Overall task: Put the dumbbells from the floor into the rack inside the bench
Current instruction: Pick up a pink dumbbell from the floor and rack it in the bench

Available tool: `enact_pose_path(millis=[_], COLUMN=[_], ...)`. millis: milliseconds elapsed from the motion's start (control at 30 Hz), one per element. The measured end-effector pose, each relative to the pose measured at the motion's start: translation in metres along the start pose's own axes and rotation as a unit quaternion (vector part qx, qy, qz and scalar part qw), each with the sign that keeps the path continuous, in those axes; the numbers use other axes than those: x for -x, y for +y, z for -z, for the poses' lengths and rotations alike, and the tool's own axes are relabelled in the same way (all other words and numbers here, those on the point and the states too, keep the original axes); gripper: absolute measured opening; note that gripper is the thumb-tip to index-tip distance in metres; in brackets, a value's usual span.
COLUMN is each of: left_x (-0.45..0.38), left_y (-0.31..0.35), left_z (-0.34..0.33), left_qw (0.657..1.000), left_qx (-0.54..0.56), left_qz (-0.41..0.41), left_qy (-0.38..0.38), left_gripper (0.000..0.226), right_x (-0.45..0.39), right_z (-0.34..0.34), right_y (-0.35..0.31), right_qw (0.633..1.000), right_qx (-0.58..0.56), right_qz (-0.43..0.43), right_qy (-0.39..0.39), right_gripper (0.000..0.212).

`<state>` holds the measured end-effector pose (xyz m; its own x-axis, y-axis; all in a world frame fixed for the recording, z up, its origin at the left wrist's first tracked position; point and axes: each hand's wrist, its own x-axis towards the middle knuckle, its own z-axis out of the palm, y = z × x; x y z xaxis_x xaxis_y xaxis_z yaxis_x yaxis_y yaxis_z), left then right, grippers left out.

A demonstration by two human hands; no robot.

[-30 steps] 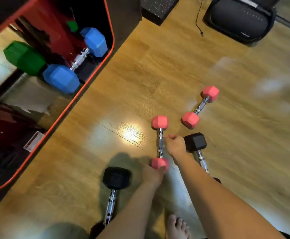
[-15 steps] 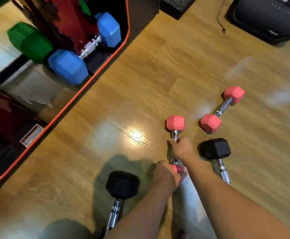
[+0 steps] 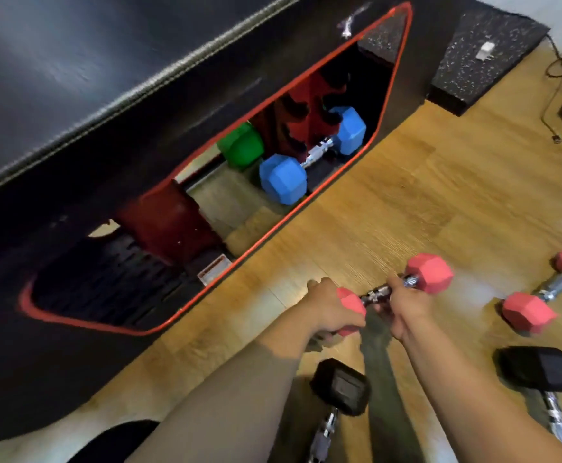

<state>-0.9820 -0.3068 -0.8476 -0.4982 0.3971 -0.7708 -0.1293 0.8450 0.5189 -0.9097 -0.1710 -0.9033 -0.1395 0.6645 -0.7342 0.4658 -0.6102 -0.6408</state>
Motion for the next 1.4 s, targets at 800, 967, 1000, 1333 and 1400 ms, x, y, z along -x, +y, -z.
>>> enact_pose_path(millis=[800,967,1000,1333,1400], left_x=[0.023,0.010,0.005,-0.018,-0.020], left_y=[-0.201,-0.204,-0.206,-0.180,-0.177], left_z=[0.173,0.184,0.185,0.179,0.182], left_qw=[0.858,0.843,0.842,0.864,0.858], left_qx=[0.312,0.333,0.333,0.262,0.252], left_qz=[0.111,0.125,0.131,0.199,0.209], left_qy=[0.393,0.402,0.404,0.380,0.396], left_gripper=[0.068,0.058,0.057,0.100,0.107], right_x=[0.147,0.144,0.142,0.136,0.136], right_z=[-0.271,-0.276,-0.276,-0.277,-0.274], right_y=[0.047,0.046,0.047,0.052,0.052], right_qw=[0.953,0.941,0.939,0.897,0.886], right_qx=[-0.009,-0.002,0.001,0.108,0.131], right_qz=[-0.028,-0.029,-0.031,0.015,0.025], right_qy=[-0.301,-0.337,-0.343,-0.428,-0.444], right_gripper=[0.014,0.027,0.025,0.049,0.051])
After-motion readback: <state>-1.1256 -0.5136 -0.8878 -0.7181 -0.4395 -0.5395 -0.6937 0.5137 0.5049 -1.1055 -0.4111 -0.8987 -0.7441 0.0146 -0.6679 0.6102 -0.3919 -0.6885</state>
